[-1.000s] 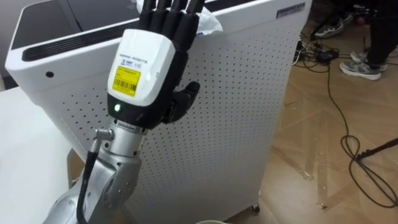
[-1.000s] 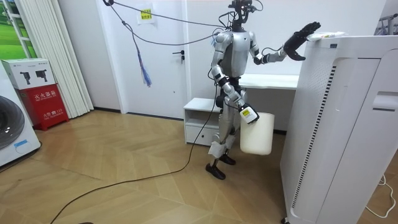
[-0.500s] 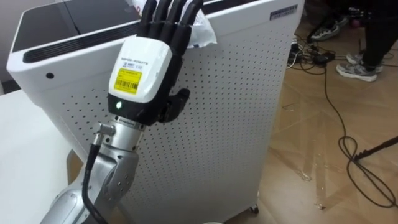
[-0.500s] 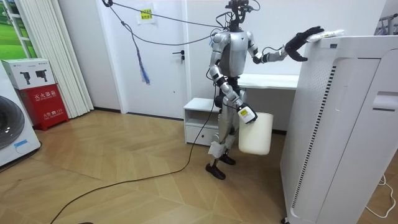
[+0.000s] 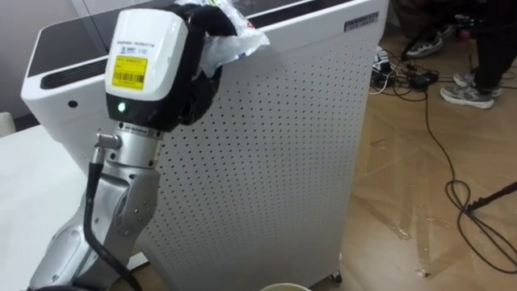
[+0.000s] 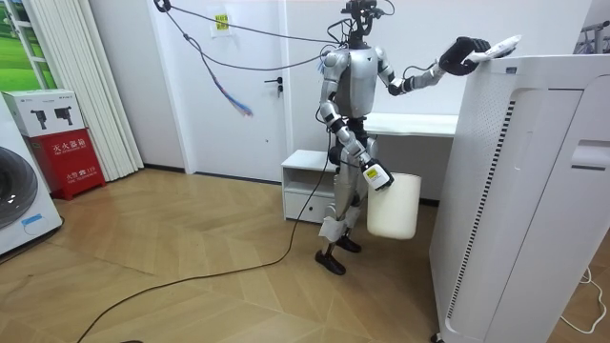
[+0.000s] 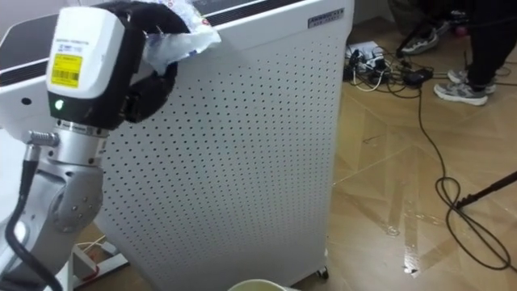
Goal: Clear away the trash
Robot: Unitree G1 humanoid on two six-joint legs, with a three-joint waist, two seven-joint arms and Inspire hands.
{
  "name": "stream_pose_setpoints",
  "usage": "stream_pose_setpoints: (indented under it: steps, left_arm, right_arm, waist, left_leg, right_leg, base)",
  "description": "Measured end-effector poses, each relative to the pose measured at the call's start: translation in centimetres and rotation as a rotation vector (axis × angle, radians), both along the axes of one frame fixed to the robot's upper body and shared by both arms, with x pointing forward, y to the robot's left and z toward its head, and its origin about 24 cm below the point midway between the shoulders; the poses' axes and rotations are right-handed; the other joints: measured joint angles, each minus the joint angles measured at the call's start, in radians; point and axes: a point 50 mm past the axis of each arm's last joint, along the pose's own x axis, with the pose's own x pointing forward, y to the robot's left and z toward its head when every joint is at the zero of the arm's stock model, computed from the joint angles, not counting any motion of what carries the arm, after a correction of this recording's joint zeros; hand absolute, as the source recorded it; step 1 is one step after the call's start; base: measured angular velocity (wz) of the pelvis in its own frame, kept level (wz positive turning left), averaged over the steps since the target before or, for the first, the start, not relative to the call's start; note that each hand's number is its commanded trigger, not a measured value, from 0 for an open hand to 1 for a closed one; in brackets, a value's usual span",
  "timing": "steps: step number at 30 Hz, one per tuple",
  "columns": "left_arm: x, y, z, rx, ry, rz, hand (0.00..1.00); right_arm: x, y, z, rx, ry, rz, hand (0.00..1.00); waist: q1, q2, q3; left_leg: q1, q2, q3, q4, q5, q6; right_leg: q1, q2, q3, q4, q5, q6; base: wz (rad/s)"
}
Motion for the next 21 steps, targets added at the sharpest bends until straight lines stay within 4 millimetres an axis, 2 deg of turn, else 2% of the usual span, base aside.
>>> stream_pose_setpoints:
  steps: [13,18,21]
  left_arm:
    - [-0.1,0.0,0.4,-0.021,-0.011,-0.014,1.00]
    - [-0.4,-0.2,0.8,-0.187,0.022,-0.128,1.00]
    - [-1.1,-1.2,1.5,-0.294,0.026,-0.230,1.00]
  right_arm:
    - [0.0,-0.1,0.0,0.000,0.003,-0.006,1.00]
    - [0.1,-0.2,0.0,-0.004,-0.008,-0.034,1.00]
    - [0.0,-0.1,0.0,-0.007,-0.007,-0.030,1.00]
  waist:
    - [0.003,-0.002,0.0013]
    - [0.021,-0.005,0.0030]
    - [0.027,-0.015,0.0037]
  left_leg:
    - [0.000,-0.001,-0.001,-0.005,0.000,0.000]
    - [-0.006,0.000,0.000,-0.006,0.000,-0.001]
    - [-0.011,0.000,-0.005,-0.005,0.000,0.000]
  right_leg:
    - [0.000,-0.002,0.002,-0.005,0.000,0.000]
    - [-0.015,-0.002,-0.003,0.009,-0.001,-0.001]
    - [-0.016,-0.002,-0.025,0.008,-0.001,-0.001]
  base:
    - [0.00]
    - [0.00]
    - [0.08]
